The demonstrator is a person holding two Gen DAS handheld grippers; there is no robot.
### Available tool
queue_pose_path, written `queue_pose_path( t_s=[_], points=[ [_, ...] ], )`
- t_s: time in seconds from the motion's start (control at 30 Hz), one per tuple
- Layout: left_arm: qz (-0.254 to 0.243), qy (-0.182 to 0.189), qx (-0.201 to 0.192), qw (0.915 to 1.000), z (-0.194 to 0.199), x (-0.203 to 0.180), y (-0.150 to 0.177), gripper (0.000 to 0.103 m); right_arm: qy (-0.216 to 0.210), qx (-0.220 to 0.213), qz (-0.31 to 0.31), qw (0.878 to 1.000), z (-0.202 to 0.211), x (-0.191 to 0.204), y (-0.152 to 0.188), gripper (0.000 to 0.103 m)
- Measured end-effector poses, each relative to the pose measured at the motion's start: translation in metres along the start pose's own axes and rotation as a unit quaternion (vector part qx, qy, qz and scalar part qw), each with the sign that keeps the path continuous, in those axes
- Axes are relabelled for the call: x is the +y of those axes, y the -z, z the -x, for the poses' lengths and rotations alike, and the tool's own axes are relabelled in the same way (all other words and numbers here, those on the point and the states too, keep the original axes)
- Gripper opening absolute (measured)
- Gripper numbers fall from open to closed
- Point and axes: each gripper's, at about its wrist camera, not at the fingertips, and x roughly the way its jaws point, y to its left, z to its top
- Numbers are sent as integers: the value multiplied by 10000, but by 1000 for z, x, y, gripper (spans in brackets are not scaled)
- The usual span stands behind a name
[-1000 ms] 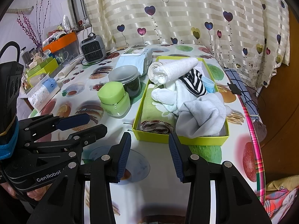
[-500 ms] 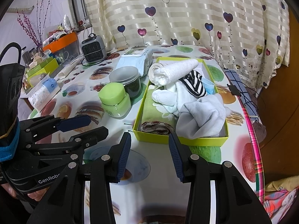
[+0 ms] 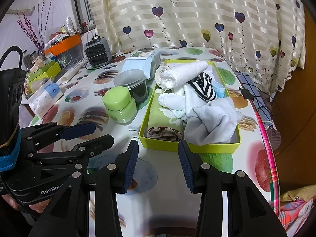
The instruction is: Organize soft objects
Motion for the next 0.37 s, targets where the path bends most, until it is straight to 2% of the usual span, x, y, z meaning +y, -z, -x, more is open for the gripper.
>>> queue_pose_path(
  t_s=[0.37],
  points=[
    [-62, -13, -6, 10000, 5, -5, 6, 43, -4, -4, -8, 10000, 0, -2, 1, 43]
  ],
)
